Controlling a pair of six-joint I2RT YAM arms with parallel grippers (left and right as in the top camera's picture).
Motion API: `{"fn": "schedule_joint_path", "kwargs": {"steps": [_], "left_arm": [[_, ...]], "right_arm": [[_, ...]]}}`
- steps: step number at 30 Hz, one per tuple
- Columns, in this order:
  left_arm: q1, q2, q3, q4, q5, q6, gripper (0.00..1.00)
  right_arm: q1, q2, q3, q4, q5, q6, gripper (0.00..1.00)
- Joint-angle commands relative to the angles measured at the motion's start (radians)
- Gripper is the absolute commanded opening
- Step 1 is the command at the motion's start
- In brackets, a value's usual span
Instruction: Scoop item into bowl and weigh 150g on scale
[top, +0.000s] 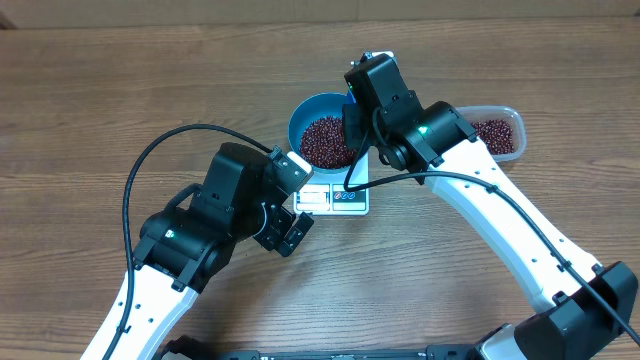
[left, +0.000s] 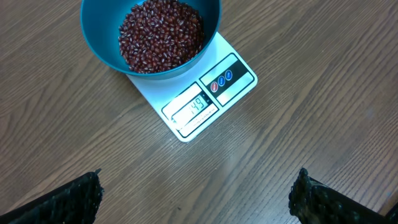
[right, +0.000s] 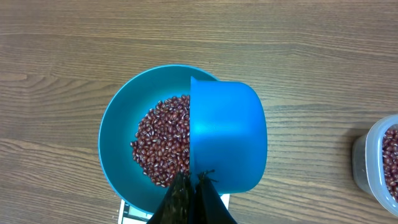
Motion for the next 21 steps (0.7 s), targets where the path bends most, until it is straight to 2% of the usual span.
{"fn": "schedule_joint_path", "kwargs": {"steps": [1, 21], "left_arm": [[0.006, 0.004, 0.015, 0.002, 0.014, 0.011, 0.99], [0.006, 0.004, 0.015, 0.001, 0.014, 0.011, 1.00]], "right_arm": [[-0.010, 0.004, 0.027, 0.009, 0.002, 0.004, 0.04], [-0.007, 0.004, 0.027, -0.001, 0.034, -0.004, 0.04]]}}
